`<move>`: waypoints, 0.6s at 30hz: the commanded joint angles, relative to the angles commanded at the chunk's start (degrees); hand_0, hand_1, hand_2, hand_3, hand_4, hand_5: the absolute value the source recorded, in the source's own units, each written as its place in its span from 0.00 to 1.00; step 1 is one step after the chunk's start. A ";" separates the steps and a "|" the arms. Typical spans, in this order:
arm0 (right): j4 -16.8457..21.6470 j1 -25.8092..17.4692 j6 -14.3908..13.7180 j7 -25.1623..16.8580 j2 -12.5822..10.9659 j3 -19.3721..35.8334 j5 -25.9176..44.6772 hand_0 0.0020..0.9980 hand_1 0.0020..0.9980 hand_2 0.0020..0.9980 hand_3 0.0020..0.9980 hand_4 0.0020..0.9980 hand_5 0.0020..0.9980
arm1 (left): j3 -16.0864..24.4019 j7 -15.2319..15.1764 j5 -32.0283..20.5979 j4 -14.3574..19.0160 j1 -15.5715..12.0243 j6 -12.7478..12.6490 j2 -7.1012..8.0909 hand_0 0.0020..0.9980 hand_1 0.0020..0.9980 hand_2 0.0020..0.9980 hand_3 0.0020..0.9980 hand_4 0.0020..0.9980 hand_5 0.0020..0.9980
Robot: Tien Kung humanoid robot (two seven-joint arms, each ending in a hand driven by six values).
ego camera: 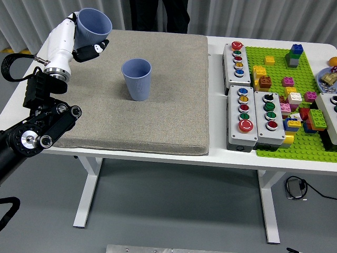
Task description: Pick cup pour cup place
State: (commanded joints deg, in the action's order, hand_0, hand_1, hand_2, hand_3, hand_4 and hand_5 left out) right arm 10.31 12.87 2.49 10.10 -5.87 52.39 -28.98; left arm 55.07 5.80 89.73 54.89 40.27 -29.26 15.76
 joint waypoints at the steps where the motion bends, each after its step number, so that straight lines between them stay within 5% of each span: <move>1: 0.00 0.02 -0.02 0.01 0.02 0.07 -0.04 0.66 0.65 0.67 0.65 0.44 0.11 | 0.55 -1.89 -2.23 -0.33 -0.66 0.49 -0.46 0.63 0.62 0.70 0.72 0.49 0.00; 10: 0.00 0.01 0.00 0.06 0.13 0.28 -0.43 0.66 0.65 0.67 0.65 0.44 0.11 | 4.55 -12.22 -23.55 -2.60 -4.19 2.22 -3.02 0.63 0.61 0.70 0.72 0.50 0.00; 18: 0.00 -0.22 0.13 0.24 0.50 0.47 -1.18 0.66 0.65 0.67 0.65 0.44 0.12 | 7.02 -19.43 -25.14 -6.13 -7.72 2.93 -4.81 0.64 0.62 0.70 0.72 0.53 0.00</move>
State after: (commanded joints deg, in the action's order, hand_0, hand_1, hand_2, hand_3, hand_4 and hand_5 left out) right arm 10.31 12.65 2.62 10.34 -5.37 52.86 -30.16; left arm 62.08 -13.63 64.58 48.76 32.55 -26.32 10.95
